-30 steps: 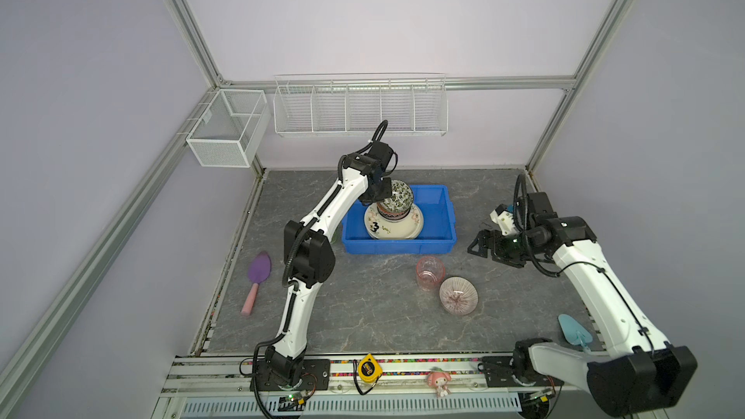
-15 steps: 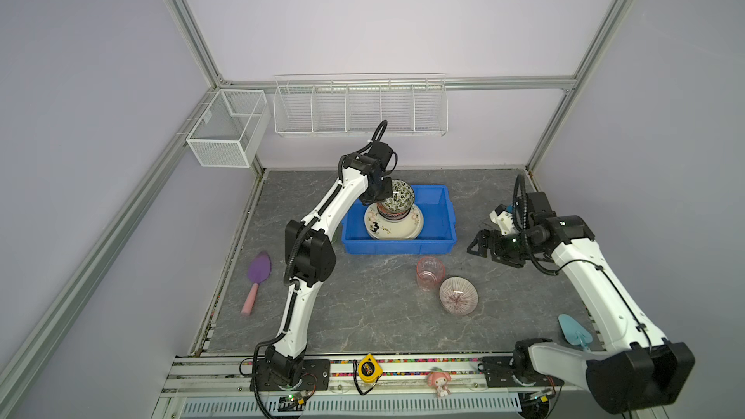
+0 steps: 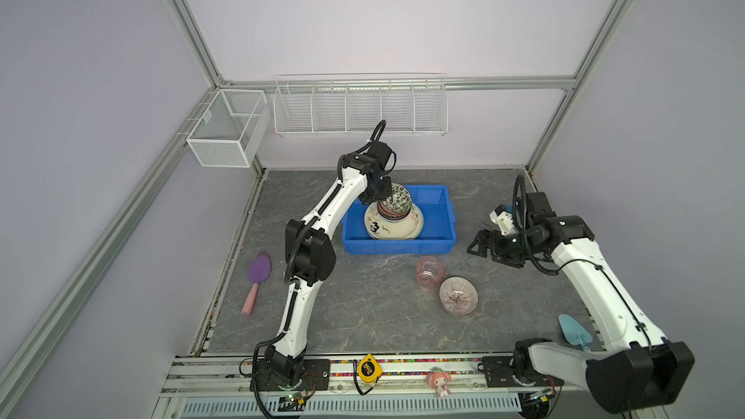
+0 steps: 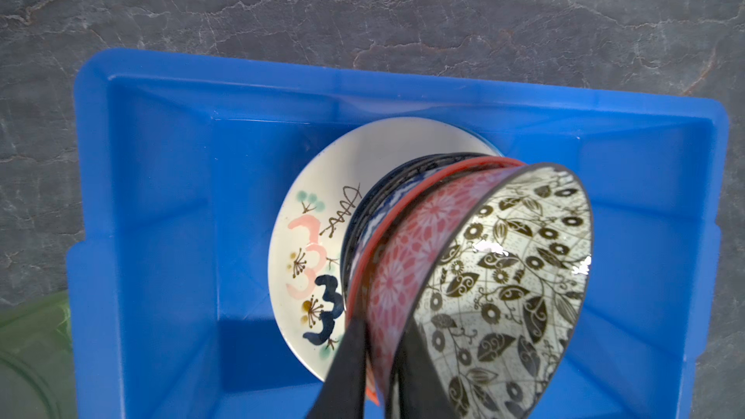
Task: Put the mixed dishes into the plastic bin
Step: 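Open and raise the left gripper while right moves to the pink-striped bowl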
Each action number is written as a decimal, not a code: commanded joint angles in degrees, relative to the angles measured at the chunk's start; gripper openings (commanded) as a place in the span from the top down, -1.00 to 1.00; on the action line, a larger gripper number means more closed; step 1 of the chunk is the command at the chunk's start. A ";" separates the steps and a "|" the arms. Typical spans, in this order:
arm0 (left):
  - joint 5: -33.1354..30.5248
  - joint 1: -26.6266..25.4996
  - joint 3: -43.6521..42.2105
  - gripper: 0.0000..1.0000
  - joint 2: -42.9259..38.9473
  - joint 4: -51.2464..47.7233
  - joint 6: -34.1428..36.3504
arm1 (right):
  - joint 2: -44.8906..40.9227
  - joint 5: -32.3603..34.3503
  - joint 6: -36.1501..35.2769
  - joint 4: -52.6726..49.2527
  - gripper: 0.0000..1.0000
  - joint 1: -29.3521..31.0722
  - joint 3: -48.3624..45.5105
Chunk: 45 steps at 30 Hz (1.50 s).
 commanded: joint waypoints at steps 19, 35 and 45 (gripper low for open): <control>3.11 0.13 2.54 -0.11 -4.37 -0.15 0.08 | 0.25 -1.16 -1.62 -0.06 -0.80 -0.39 -1.04; -0.29 -0.05 -15.95 -0.99 -24.29 9.81 -1.59 | 0.86 10.04 -0.73 -2.94 -0.88 6.03 -6.64; -0.49 -0.05 -48.77 -0.98 -47.60 30.89 -8.18 | 0.55 9.66 4.00 3.37 -0.77 7.98 -19.46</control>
